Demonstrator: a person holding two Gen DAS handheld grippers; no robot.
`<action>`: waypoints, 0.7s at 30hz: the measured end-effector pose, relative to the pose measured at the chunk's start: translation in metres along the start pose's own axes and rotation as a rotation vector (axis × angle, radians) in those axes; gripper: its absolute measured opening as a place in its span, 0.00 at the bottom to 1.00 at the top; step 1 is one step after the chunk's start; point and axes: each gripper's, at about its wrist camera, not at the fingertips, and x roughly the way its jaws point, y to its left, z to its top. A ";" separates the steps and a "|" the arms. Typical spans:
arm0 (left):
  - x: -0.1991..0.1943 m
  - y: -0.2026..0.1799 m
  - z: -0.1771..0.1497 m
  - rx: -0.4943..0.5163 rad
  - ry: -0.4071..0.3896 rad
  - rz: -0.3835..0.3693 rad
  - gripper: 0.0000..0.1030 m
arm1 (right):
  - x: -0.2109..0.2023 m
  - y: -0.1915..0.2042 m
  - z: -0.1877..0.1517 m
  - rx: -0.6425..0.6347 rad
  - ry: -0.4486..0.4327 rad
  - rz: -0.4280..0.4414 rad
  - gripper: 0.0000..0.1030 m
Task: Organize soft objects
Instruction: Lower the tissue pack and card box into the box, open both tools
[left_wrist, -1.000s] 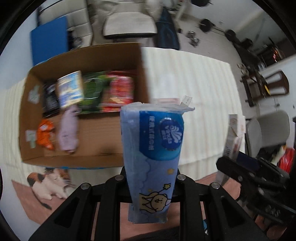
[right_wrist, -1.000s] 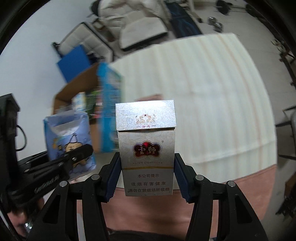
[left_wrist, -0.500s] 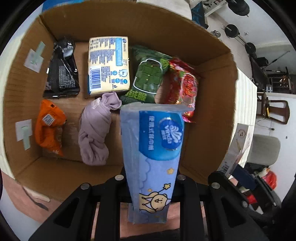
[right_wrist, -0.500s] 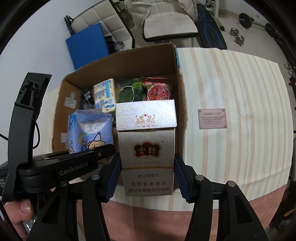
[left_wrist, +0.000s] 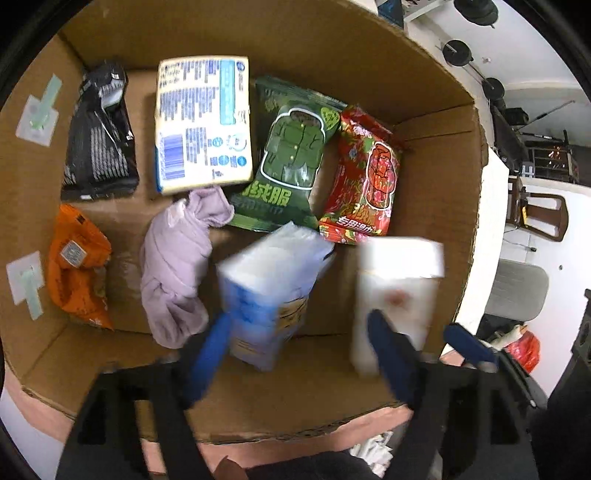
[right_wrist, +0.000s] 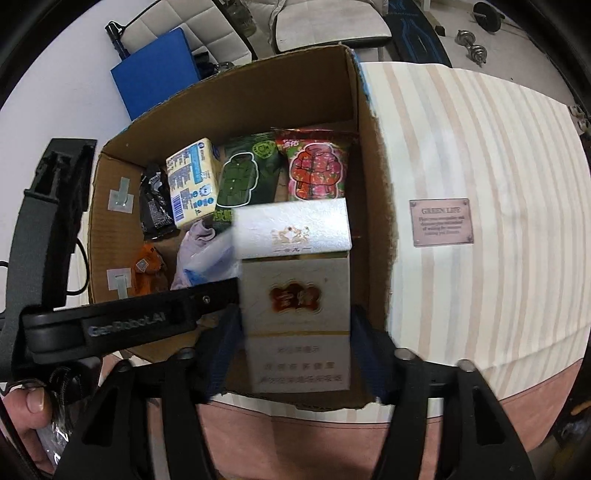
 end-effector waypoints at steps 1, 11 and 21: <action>-0.005 -0.003 -0.002 0.005 -0.012 0.016 0.84 | -0.002 0.000 -0.001 -0.002 -0.004 -0.001 0.81; -0.037 -0.016 -0.026 0.086 -0.182 0.213 0.92 | -0.021 0.008 -0.012 -0.055 -0.039 -0.090 0.93; -0.058 0.003 -0.053 0.074 -0.312 0.295 0.97 | -0.031 0.002 -0.025 -0.072 -0.089 -0.187 1.00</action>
